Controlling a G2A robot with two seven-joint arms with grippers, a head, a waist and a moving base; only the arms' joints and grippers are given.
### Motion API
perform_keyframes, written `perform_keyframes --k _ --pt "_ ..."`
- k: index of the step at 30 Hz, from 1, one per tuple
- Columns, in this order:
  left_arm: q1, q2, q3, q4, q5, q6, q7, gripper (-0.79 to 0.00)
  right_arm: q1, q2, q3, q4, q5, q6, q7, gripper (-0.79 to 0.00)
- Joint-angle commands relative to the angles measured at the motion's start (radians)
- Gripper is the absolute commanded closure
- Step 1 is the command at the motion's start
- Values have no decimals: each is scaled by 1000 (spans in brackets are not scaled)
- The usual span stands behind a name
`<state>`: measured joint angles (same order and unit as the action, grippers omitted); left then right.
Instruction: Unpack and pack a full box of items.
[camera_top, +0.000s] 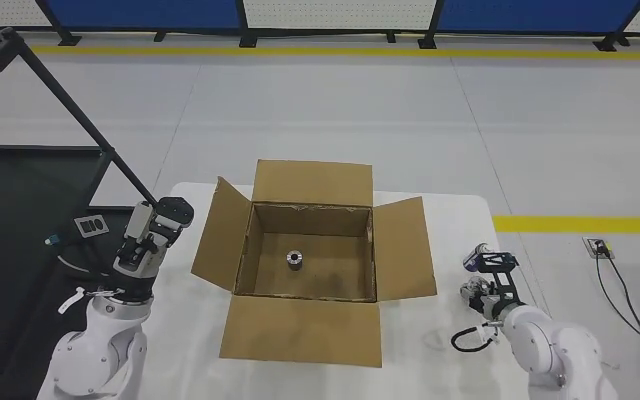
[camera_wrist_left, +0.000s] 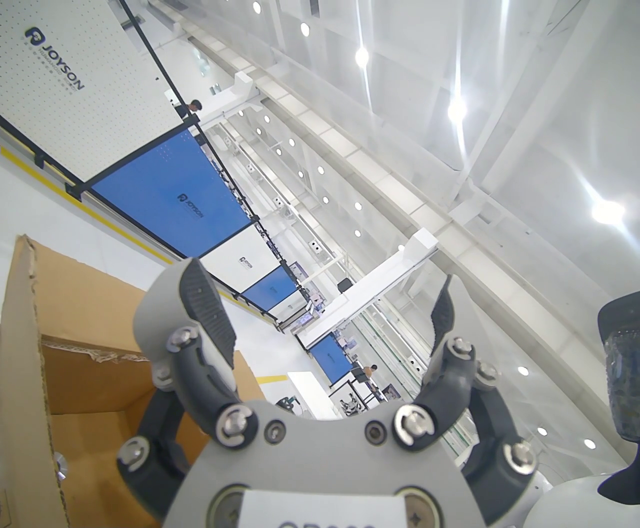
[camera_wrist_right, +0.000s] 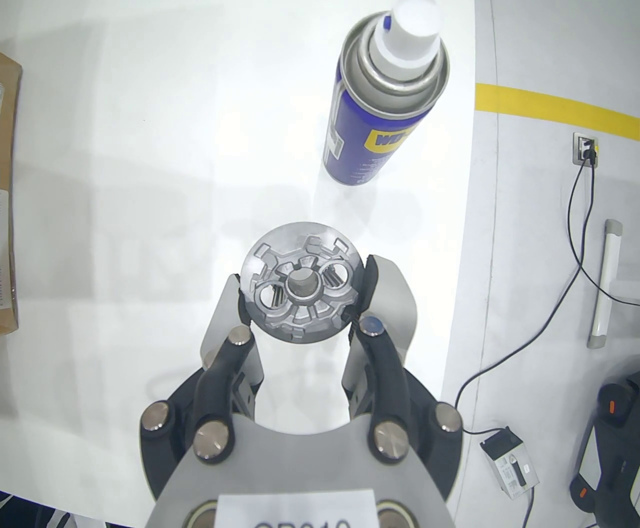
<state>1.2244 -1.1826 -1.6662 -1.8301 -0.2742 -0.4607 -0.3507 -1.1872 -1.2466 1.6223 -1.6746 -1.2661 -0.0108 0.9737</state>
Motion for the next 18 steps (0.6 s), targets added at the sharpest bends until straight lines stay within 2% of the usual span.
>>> perform_keyframes --k 1,13,14,15,17,18 --pt "0 0 0 0 0 0 0 -785 13 0 -7 18 -11 19 0 0" --pt "0 0 0 0 0 0 0 -785 59 3 -25 104 -12 44 -13 0" --pt "0 0 0 0 0 0 0 -785 60 3 -26 106 -12 45 -12 -172" --pt "0 0 0 0 0 0 0 -785 61 3 -26 108 -10 46 -13 -259" --pt "0 0 0 0 0 0 0 -785 62 4 -27 110 -7 47 -13 -366" --pt "0 0 0 0 0 0 0 -785 62 4 -27 111 -6 48 -14 -369"
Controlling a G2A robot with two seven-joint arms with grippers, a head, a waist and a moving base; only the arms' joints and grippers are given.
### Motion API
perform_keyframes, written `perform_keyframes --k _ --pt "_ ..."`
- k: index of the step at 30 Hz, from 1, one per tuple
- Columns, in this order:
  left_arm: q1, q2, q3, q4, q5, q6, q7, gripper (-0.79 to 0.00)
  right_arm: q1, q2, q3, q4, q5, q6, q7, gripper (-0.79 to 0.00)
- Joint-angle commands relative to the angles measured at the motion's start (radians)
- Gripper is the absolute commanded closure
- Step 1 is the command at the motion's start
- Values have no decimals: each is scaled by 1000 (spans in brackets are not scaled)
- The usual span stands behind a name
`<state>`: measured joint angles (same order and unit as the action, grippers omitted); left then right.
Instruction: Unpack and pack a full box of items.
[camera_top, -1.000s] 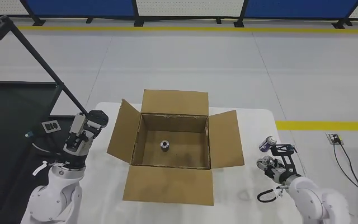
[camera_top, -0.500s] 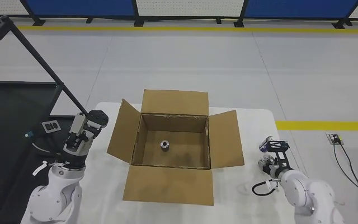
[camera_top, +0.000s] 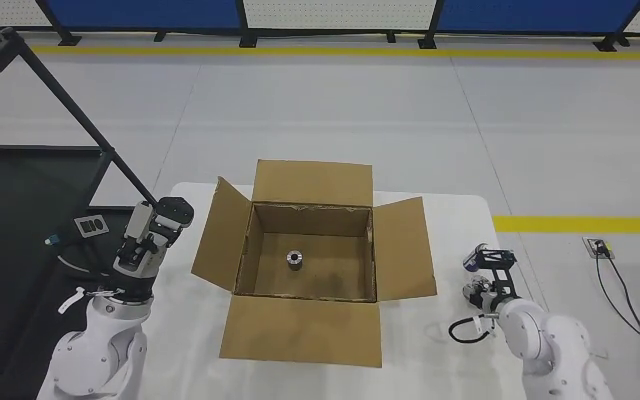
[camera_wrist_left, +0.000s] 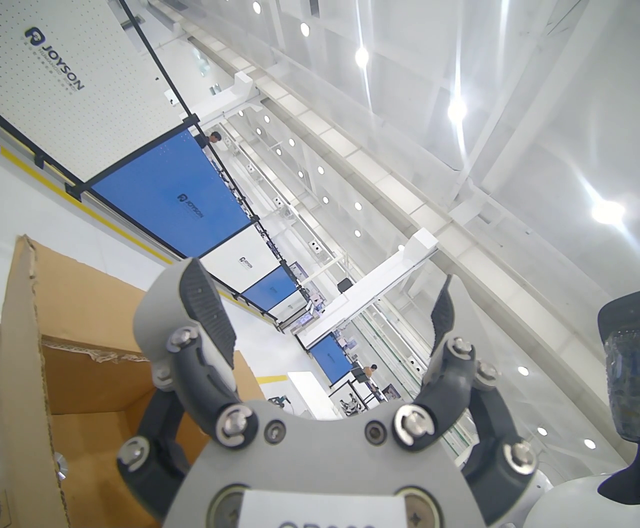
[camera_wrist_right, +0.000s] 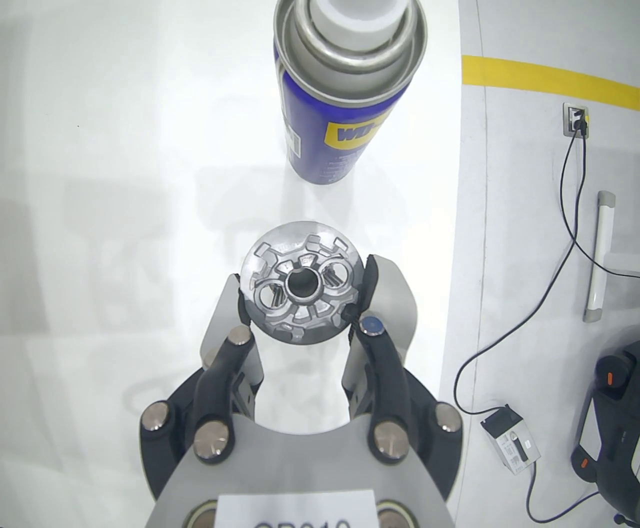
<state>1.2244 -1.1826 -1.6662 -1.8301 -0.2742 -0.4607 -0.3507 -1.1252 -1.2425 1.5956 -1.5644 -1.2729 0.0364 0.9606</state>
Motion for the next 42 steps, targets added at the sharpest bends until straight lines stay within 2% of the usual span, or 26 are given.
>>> perform_keyframes --k 1,2,3,4,10,18,23,29,34,38,42 --pt "0 0 0 0 0 0 0 -785 0 1 -1 2 1 2 0 -379" --pt "0 0 0 0 0 0 0 -785 1 1 -1 1 2 2 0 -406" --pt "0 0 0 0 0 0 0 -785 1 1 -1 0 3 4 -1 -640" --pt "0 0 0 0 0 0 0 -785 1 2 0 -4 3 6 -1 -785" --pt "0 0 0 0 0 0 0 -785 -26 5 25 -86 26 20 -45 -785" --pt "5 0 0 -5 2 6 6 -785 -101 3 87 -383 119 73 -184 -785" --pt "35 0 -27 -20 -6 -4 33 -785 -135 2 43 -564 141 6 -240 -785" --pt "79 0 -69 -26 -29 -33 61 -785 -97 6 -86 -669 194 -173 -205 -785" --pt "110 -1 -99 -22 -53 -57 71 -785 57 2 -253 -603 221 -257 -83 -785" --pt "134 -2 -119 -18 -81 -81 79 -785 230 -19 -423 -449 235 -230 -6 -785" --pt "160 -3 -137 -14 -105 -101 81 -785 387 -52 -577 -265 262 -179 5 -785"
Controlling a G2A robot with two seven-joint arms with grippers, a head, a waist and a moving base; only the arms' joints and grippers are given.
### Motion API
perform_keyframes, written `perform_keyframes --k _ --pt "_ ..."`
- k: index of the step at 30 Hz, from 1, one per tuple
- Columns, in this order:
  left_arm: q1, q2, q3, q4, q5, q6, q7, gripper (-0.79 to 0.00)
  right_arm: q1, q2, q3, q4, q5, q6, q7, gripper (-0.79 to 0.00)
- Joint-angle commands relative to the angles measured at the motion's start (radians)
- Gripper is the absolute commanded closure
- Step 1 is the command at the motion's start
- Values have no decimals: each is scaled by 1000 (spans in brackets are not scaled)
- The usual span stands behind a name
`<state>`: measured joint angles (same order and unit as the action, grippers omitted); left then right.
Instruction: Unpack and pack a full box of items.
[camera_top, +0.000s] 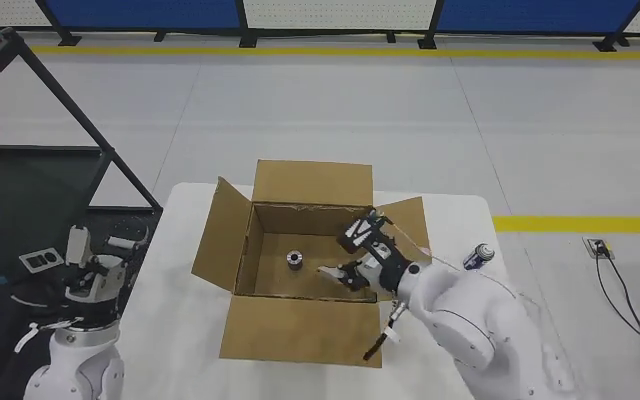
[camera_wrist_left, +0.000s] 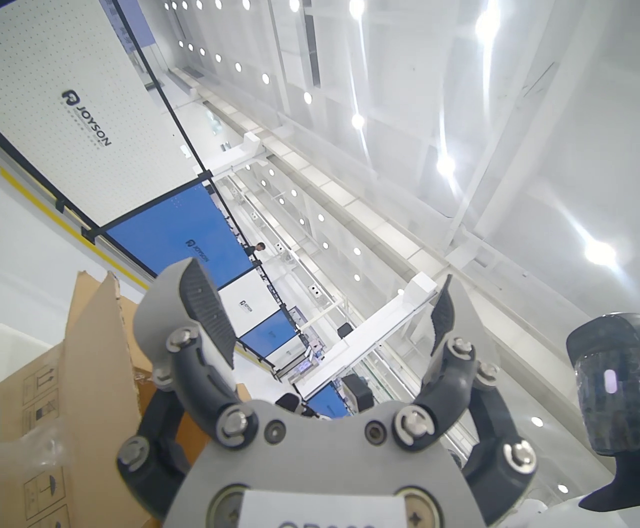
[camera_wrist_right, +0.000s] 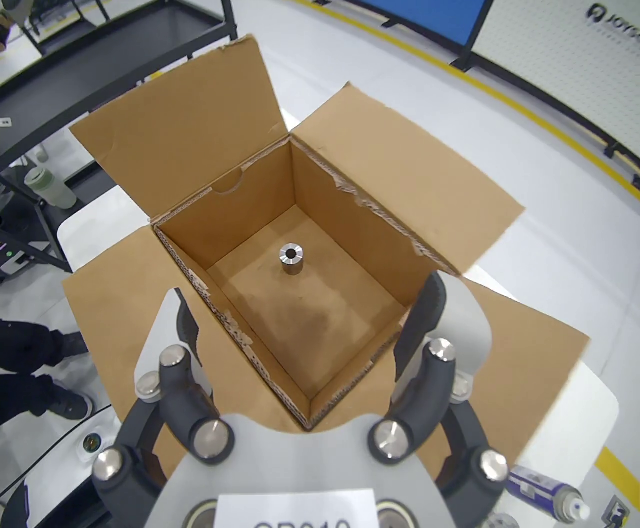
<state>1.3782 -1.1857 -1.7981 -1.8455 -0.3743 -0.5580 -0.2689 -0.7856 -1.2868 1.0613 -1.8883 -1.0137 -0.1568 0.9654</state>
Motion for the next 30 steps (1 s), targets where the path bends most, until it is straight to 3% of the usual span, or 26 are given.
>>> perform_keyframes --k 1,7,13,19,30 --pt "10 0 -10 2 -8 -8 -1 -785 83 -18 -77 108 10 28 -2 -785" --pt "35 0 -41 -4 -27 -22 -4 -785 278 -86 -249 416 150 33 -19 -785" --pt "44 -1 -54 -9 -33 -18 -11 -785 398 -163 -386 673 208 68 -102 -785" --pt "44 -1 -59 -10 -31 -10 -17 -785 462 -242 -504 868 180 124 -194 -785" --pt "40 -1 -59 -8 -39 7 -25 -785 516 -356 -580 1129 198 148 -282 -785"
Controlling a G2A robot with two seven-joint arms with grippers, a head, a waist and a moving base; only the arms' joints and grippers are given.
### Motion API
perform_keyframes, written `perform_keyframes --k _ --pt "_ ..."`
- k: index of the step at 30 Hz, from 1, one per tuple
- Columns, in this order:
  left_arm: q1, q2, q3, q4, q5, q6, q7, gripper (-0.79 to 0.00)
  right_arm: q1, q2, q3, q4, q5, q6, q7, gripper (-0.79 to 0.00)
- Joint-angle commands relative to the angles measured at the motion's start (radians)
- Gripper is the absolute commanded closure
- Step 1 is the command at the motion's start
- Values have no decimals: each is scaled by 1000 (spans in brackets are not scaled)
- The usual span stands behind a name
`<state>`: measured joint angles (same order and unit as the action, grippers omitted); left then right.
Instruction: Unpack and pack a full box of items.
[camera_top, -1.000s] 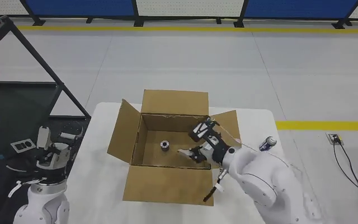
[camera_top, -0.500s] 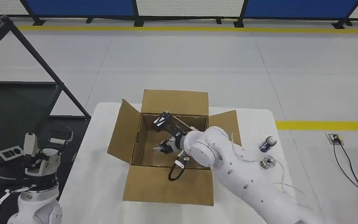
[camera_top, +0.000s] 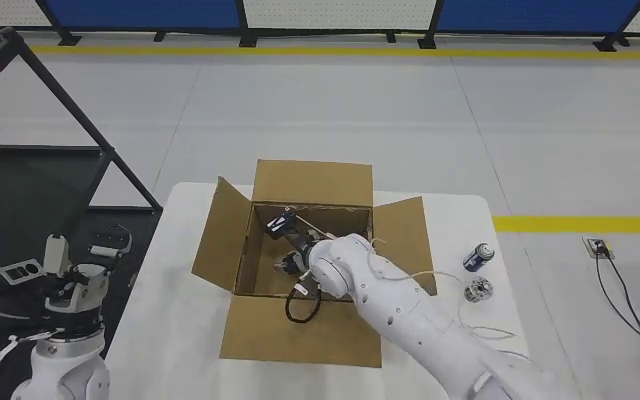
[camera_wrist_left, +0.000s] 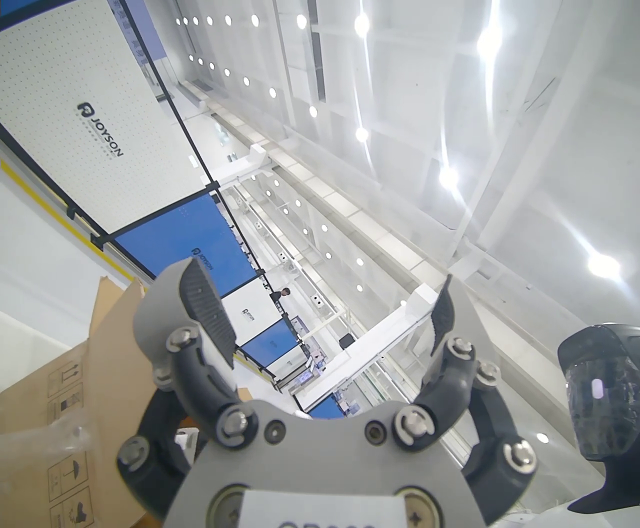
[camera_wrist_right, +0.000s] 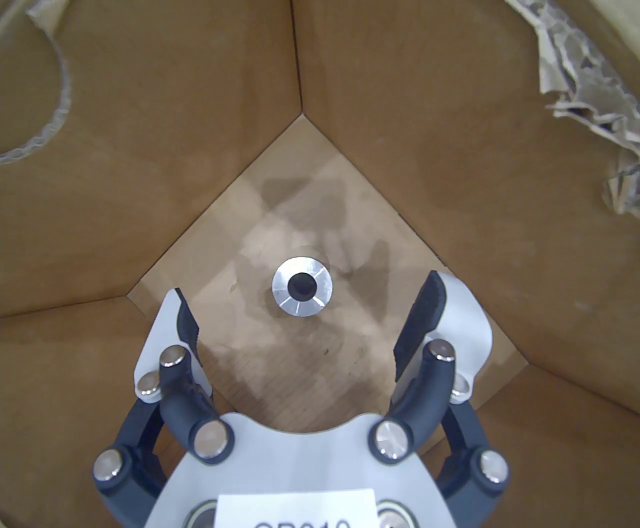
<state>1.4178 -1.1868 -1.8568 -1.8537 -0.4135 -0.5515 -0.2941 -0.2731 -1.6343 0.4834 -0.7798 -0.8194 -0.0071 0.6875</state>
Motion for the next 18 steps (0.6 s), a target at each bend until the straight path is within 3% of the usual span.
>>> perform_keyframes --k 1,6,8,10,11,18 --pt "0 0 0 0 0 0 0 -785 7 -17 -7 41 3 -2 -7 -785" --pt "0 0 0 0 0 0 0 -785 25 -58 -17 130 14 -18 -31 -785" --pt "0 0 0 0 0 0 0 -785 31 -72 -16 162 22 -29 -38 -634" --pt "0 0 0 0 0 0 0 -785 38 -86 -19 192 23 -39 -41 -536" --pt "0 0 0 0 0 0 0 -785 41 -93 -21 205 23 -44 -42 -422" --pt "0 0 0 0 0 0 0 -785 58 -135 -26 292 24 -76 -41 -259"
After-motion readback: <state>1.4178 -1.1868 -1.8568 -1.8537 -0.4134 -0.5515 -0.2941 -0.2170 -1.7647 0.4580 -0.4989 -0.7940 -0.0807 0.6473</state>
